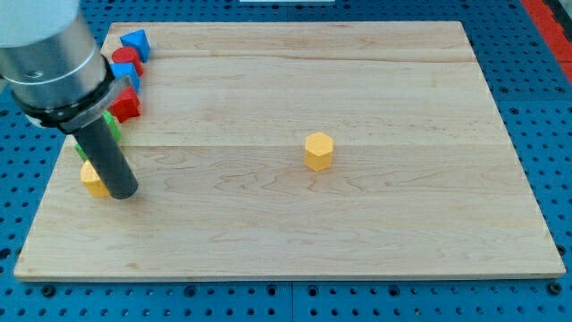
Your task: Move your arm towards the center of the board
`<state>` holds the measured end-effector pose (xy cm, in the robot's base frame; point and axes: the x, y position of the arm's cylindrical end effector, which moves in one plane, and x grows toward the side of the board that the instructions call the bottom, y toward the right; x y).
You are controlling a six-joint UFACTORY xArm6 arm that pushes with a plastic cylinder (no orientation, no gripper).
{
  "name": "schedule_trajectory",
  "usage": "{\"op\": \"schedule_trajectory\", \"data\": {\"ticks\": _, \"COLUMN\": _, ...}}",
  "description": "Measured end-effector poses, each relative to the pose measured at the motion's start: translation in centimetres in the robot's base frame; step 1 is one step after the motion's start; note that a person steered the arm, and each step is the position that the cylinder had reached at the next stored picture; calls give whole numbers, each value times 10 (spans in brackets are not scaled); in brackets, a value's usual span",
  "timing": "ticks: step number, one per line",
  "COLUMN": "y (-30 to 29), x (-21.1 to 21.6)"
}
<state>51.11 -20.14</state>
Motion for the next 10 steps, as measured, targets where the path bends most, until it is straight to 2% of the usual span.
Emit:
{"op": "schedule_trajectory", "data": {"ticks": 2, "y": 4, "x": 2}}
{"op": "schedule_trajectory", "data": {"ticks": 3, "y": 73, "x": -32}}
{"op": "schedule_trajectory", "data": {"ticks": 4, "y": 147, "x": -83}}
{"op": "schedule_trajectory", "data": {"ticks": 5, "y": 244, "x": -128}}
{"op": "schedule_trajectory", "data": {"ticks": 6, "y": 296, "x": -103}}
{"op": "schedule_trajectory", "data": {"ticks": 7, "y": 297, "x": -53}}
{"op": "schedule_trajectory", "data": {"ticks": 8, "y": 299, "x": -38}}
{"op": "schedule_trajectory", "data": {"ticks": 10, "y": 313, "x": -67}}
